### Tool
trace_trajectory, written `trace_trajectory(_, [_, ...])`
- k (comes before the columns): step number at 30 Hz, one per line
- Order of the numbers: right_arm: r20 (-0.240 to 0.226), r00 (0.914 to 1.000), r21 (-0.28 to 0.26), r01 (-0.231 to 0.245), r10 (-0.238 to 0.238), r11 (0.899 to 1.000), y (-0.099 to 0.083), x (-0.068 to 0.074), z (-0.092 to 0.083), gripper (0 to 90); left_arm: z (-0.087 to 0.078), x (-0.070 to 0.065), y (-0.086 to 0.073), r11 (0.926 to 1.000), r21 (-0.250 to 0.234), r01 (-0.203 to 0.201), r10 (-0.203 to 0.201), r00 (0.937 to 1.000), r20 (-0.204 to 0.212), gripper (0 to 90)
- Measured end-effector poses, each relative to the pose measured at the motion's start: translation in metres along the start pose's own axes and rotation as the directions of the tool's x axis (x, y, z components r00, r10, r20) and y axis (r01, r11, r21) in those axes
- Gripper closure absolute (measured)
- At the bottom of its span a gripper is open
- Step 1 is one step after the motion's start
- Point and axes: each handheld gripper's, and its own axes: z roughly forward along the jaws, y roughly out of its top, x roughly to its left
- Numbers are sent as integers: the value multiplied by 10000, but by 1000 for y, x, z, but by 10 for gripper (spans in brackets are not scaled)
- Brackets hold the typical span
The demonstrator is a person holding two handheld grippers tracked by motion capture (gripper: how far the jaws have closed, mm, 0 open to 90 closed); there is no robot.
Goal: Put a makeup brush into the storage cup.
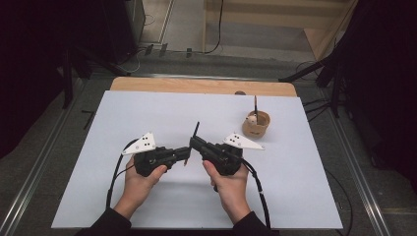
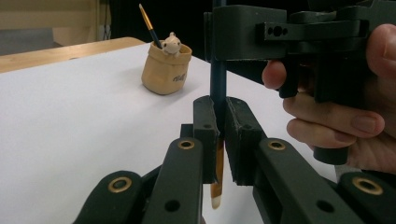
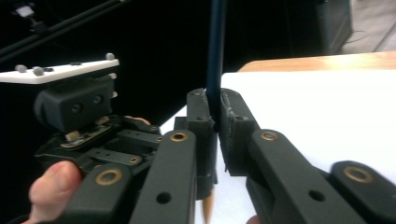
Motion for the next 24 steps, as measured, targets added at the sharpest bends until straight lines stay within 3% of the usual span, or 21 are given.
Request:
trace_trajectory(3, [-14, 9999, 14, 136, -136, 9999, 1, 1, -1, 856, 0, 1, 0, 9999, -36, 106, -106, 9999, 105, 837])
trace_trajectory(5, [48, 9997, -70, 256, -255, 9996, 2, 0, -2, 856, 1, 2, -1, 9998, 46, 177, -178, 9997, 137, 780])
trace_trajectory(13, [103, 9989, -129, 461, -459, 9989, 5, 0, -6, 856, 11, -5, -4, 9983, 572, -103, 107, 9999, -79, 692])
trace_trajectory(16, [129, 9981, -82, 595, -594, 9982, 4, 2, -5, 856, 14, -7, -4, 9976, 672, -167, 178, 9997, -149, 713])
trace_trajectory(20, [124, 9973, -57, 718, -717, 9974, 3, 5, -4, 856, 12, -7, -3, 9975, 664, -254, 272, 9993, -266, 847])
trace_trajectory(24, [263, 9956, -1, 899, -899, 9960, 2, 7, -3, 807, 11, -6, -4, 9980, 604, -207, 223, 9994, -271, 852])
